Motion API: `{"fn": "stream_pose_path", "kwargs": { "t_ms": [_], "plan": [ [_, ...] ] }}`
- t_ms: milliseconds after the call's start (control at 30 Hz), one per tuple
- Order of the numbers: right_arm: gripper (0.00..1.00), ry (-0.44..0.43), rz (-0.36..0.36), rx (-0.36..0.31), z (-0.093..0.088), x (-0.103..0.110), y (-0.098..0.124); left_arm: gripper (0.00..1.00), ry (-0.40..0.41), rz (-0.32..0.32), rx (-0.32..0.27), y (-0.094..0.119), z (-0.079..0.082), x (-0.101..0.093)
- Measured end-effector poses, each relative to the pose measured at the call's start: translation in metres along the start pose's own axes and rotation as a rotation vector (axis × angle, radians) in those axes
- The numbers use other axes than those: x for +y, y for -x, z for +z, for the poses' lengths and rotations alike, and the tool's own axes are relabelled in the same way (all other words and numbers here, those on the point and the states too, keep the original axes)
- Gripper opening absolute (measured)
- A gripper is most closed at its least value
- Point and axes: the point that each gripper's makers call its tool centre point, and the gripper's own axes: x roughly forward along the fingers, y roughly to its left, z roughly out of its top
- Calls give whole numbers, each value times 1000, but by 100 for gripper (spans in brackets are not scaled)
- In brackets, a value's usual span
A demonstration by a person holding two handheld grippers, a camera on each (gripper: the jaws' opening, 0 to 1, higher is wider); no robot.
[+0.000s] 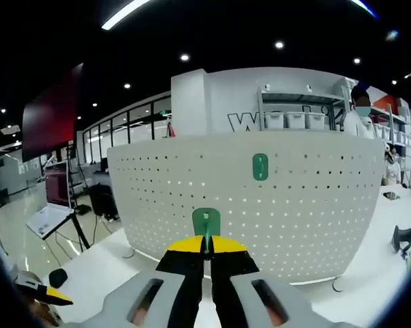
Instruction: Insert the hook assembly into the mounting plate slot until the hook locks in place.
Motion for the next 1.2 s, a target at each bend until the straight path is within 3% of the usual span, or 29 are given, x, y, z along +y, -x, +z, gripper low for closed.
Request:
{"fn": "stream_pose_path", "kwargs": {
  "t_ms": [267, 333, 833, 1200],
  "plan": [
    [1, -8, -25, -14, 13, -5, -10, 76, 1, 5, -13, 1, 2, 4],
    [1, -13, -23, -21, 16, -5, -13, 76, 37, 6, -23, 2, 1, 7],
    [1, -9, -62, -43, 34, -6, -33, 76, 14, -10, -5, 3, -1, 8],
    [1, -25, -113, -29, 36, -13, -47, 76, 25, -23, -1, 4, -5, 7]
  ]
}}
